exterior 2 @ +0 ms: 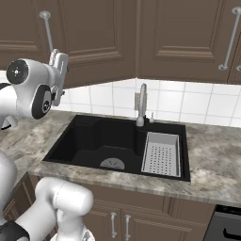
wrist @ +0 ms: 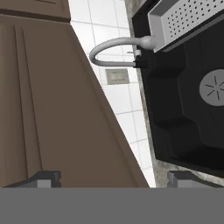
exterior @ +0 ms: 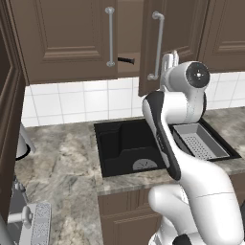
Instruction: Pick up the dish brush and dish brush from the sink, and place them back in the cabinet, and close the cabinet doors.
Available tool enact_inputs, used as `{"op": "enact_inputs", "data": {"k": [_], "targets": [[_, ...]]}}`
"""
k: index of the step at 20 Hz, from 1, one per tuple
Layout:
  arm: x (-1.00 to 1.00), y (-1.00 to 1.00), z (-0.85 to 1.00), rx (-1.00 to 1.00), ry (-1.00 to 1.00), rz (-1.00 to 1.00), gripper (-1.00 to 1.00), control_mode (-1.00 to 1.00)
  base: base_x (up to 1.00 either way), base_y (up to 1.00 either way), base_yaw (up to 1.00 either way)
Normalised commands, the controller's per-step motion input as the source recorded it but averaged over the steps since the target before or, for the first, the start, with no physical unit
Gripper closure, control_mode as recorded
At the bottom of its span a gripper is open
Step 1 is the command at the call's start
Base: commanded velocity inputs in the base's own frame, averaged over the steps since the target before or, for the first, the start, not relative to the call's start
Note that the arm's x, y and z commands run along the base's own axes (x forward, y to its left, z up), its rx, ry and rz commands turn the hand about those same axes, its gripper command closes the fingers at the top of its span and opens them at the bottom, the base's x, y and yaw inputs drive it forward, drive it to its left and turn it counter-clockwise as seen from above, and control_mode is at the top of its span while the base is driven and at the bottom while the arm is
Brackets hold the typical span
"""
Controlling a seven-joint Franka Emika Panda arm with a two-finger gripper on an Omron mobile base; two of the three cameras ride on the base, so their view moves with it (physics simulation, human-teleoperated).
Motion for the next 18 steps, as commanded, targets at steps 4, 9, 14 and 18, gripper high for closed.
{"op": "enact_inputs", "data": {"k": [4,9,14,18], "targets": [[0.27,0.39,0.09,0.00,0.00,0.00,-1.00,-1.00,0.00,0.00,0.00],[0.29,0.39,0.11,0.00,0.00,0.00,-1.00,-1.00,0.00,0.00,0.00],[0.30,0.37,0.09,0.00,0.00,0.00,-1.00,-1.00,0.00,0.00,0.00],[0.32,0.35,0.06,0.00,0.00,0.00,-1.00,-1.00,0.00,0.00,0.00]]}}
